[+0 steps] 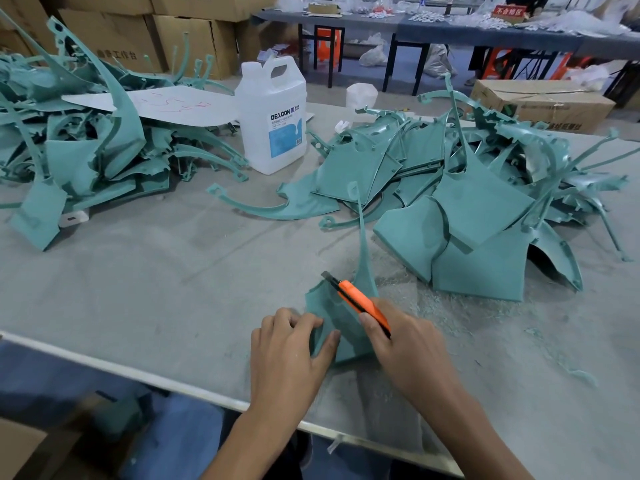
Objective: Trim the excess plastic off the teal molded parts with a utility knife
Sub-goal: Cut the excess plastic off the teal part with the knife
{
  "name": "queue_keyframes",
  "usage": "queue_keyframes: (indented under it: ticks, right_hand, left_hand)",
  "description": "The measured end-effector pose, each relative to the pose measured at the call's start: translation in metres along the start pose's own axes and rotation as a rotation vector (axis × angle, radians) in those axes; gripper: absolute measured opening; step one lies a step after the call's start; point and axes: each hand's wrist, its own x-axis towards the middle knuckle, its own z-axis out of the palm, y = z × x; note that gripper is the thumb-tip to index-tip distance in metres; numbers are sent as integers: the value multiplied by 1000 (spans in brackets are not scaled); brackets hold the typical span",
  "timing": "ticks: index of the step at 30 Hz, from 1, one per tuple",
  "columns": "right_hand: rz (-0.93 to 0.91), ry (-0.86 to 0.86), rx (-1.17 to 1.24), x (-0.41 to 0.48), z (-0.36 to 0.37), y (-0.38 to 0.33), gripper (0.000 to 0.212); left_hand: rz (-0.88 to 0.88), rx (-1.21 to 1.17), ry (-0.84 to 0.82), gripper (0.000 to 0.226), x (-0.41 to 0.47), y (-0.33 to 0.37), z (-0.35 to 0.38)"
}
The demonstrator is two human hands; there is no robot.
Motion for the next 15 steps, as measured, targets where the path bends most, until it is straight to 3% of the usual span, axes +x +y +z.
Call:
queue_keyframes:
  ticks: [6,11,15]
  right_hand:
    - [7,-11,10,-6,-2,-1,25]
    - [55,98,107,-16,-4,1,20]
    - [94,85,142,-27,-4,3,20]
  left_hand:
    - [-10,-16,-9,35,0,1,-1]
    - [10,-8,-60,34,-5,6,-9]
    - [-100,-216,-154,37,-1,11,-17]
